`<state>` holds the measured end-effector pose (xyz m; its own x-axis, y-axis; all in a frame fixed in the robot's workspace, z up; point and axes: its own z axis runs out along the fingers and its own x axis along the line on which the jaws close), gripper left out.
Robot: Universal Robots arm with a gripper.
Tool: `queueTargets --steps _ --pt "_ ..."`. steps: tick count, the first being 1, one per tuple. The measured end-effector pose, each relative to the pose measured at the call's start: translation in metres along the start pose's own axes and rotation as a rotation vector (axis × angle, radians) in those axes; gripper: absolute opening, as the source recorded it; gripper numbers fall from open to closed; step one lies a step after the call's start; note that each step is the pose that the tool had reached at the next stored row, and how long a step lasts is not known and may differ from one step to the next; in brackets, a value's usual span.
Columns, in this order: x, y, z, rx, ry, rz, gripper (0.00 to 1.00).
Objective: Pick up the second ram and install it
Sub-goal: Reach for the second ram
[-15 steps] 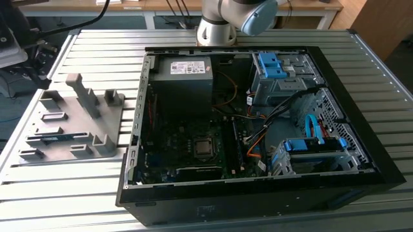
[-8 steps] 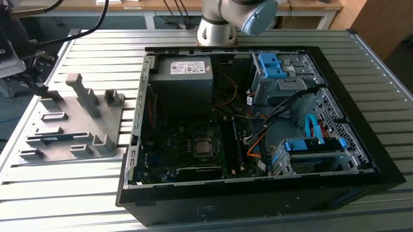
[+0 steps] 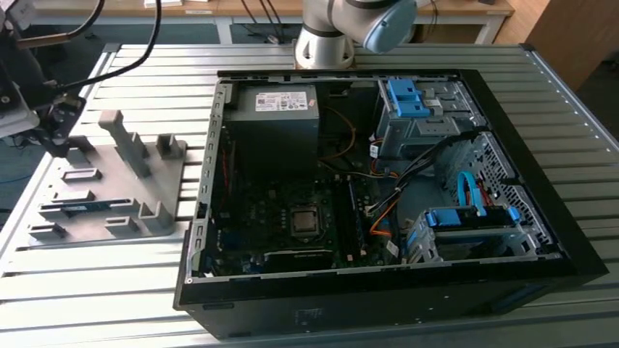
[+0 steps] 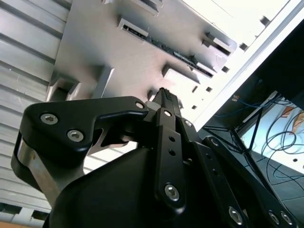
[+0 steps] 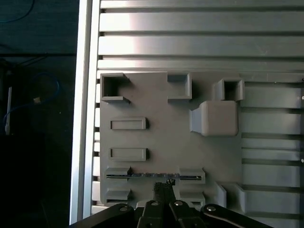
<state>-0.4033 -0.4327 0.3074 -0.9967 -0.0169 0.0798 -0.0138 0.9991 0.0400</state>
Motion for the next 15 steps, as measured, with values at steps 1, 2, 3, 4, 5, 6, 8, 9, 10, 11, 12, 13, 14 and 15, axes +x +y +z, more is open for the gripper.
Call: queueTargets --steps 1,2,3,4,5,6,8,9,10,11,12,13,14,15 --pt "-0.0001 -0.0016 0.0018 0.0000 0.0000 0.000 0.10" --pt "-0.0003 -0.0030 0.0035 0.0000 0.0000 -0.001 0.10" --pt "-0.0005 -0.0040 0.0053 -0.0001 -0.0002 -0.001 0.10" --pt "-0.0006 -0.0050 0.0072 0.0000 -0.0001 -0.001 0.10" --pt "-0.0006 -0.0059 0.0089 0.0001 0.0000 -0.002 0.10" --pt "-0.0008 -0.0068 0.0107 0.0000 0.0000 -0.002 0.10" --pt "-0.0010 -0.0086 0.0141 0.0001 0.0001 -0.002 0.10" --pt "-0.0012 -0.0095 0.0161 0.0001 0.0001 -0.002 0.10" --pt "-0.0013 -0.0103 0.0178 0.0001 0.0001 -0.003 0.10" --pt "-0.0014 -0.0111 0.0196 0.0002 0.0002 -0.003 0.10" --pt "-0.0016 -0.0118 0.0213 0.0002 0.0004 -0.003 0.10" --pt "-0.0017 -0.0125 0.0231 0.0002 0.0004 -0.003 0.10" --pt "-0.0018 -0.0132 0.0249 0.0002 0.0005 -0.003 0.10" --pt "-0.0019 -0.0139 0.0266 0.0002 0.0007 -0.003 0.10"
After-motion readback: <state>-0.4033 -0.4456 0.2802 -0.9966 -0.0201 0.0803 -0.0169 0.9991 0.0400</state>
